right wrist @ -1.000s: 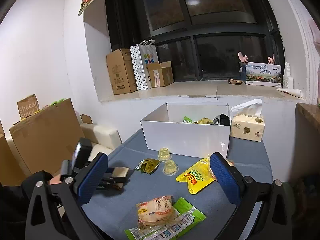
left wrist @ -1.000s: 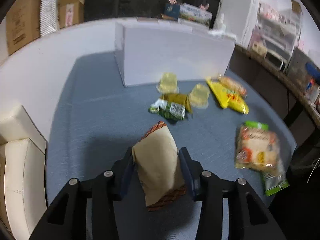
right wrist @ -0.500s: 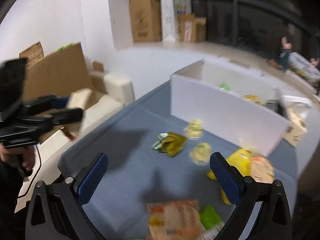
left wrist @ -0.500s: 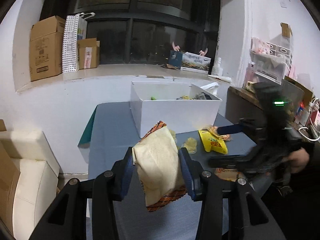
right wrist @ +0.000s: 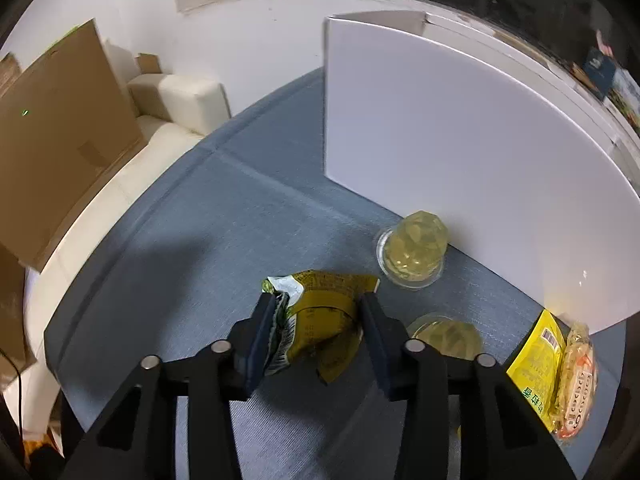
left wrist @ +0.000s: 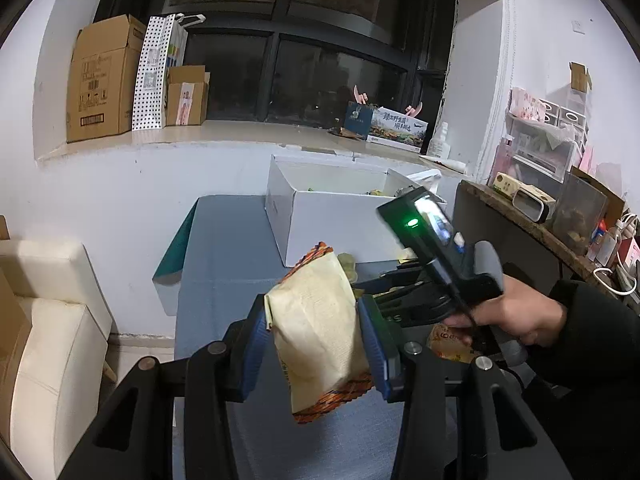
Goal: Organize snacks
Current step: 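Lower both held packs into the white box and open both grippers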
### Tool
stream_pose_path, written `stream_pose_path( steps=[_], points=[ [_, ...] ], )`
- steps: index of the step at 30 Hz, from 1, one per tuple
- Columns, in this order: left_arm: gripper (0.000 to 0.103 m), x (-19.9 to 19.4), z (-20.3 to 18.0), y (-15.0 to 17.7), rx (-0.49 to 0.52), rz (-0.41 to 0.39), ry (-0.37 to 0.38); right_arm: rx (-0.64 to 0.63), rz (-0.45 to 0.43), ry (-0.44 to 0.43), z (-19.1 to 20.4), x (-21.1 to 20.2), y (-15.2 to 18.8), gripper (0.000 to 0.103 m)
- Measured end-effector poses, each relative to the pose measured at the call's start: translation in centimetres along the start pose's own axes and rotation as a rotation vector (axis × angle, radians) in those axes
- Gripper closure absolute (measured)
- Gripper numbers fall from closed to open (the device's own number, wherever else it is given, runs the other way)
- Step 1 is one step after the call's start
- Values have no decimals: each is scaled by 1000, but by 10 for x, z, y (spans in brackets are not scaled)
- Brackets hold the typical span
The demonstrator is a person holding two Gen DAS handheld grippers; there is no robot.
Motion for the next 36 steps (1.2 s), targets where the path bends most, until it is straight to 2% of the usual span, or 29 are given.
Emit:
stream_pose_path(
  steps=[5,10,12,14,18,21,23,24,27,31,32,33,34,35,36],
  points=[
    [54,5,-5,0,0,2,16,30,-102,-60,-4,-33,21,65],
    [54,14,-15,-14,5,-4,59,131,-253,-147,-28,-87,58,67],
    [54,19,-23,-29,21,-13,79,195,-330,-194,-46,-115,77,67],
    [54,23,-31,-47,39,-28,99,234,-394,-181,-62,-140,82,67],
    [54,44,-43,-108,79,-52,125,312,-510,-149,-104,-184,88,67],
    [54,67,-50,-155,115,-52,101,339,-538,-92,-131,-202,67,67],
    [54,89,-54,-189,144,-38,84,356,-535,-62,-158,-206,41,67],
    [54,108,-54,-210,157,-16,53,359,-527,-36,-167,-202,29,67],
    [54,151,-46,-251,151,40,19,381,-477,7,-200,-190,-14,67],
    [50,198,-27,-278,120,121,-76,408,-415,72,-240,-172,-62,66],
    [37,212,-17,-284,87,163,-105,417,-399,71,-246,-168,-67,63],
    [15,222,-9,-286,60,195,-129,434,-384,64,-254,-164,-74,48],
    [6,227,-4,-287,42,208,-136,450,-388,75,-258,-163,-77,16],
    [0,229,2,-287,26,206,-143,458,-405,91,-260,-164,-76,3],
    [0,229,4,-285,21,201,-148,457,-434,103,-261,-168,-75,0]
  ],
)
Point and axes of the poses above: each gripper's, at about its wrist camera, not at the fingertips, and x roughly the way its jaws point, z to its left, y to its underside, the point moved 4 cm from there along x, roughly the way its jaws point, and after that the axes turned 13 degrees about z, right-handed, at the moved point
